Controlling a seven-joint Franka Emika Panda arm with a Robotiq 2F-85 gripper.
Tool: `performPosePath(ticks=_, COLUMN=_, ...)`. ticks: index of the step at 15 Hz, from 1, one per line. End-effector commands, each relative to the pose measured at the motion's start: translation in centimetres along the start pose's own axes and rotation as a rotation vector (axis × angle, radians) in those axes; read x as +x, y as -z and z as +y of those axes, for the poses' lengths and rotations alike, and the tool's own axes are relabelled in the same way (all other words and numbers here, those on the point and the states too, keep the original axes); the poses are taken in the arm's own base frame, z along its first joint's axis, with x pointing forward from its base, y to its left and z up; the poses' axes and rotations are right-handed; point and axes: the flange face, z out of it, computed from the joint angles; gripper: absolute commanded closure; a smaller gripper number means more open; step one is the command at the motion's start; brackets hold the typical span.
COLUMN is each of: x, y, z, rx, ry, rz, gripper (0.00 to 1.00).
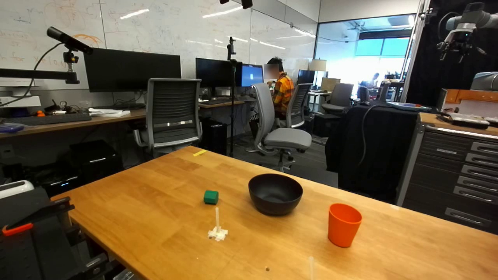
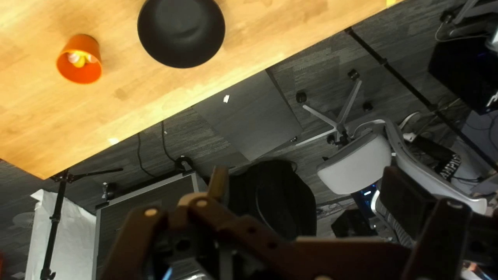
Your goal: Pour the contents in the orange cup into the black bowl
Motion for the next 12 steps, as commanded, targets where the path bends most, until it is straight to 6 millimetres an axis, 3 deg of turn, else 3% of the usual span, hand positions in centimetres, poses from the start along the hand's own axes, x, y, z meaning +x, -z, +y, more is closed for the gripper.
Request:
performPosePath(ticks=1, x=3.1, y=0.4, z=-1.1, rx=-0.011, ry=-0.056, rz=0.12, gripper=0.0)
performPosePath(ticks=6, x=9.1, y=-0.3, z=-0.4, rx=-0.033, ry=-0.144, rz=0.168, gripper=0.0)
performPosePath(ticks=12, x=15.3, y=-5.4, z=5.7, rx=-0.15, ry=-0.335, rz=0.054, gripper=0.0)
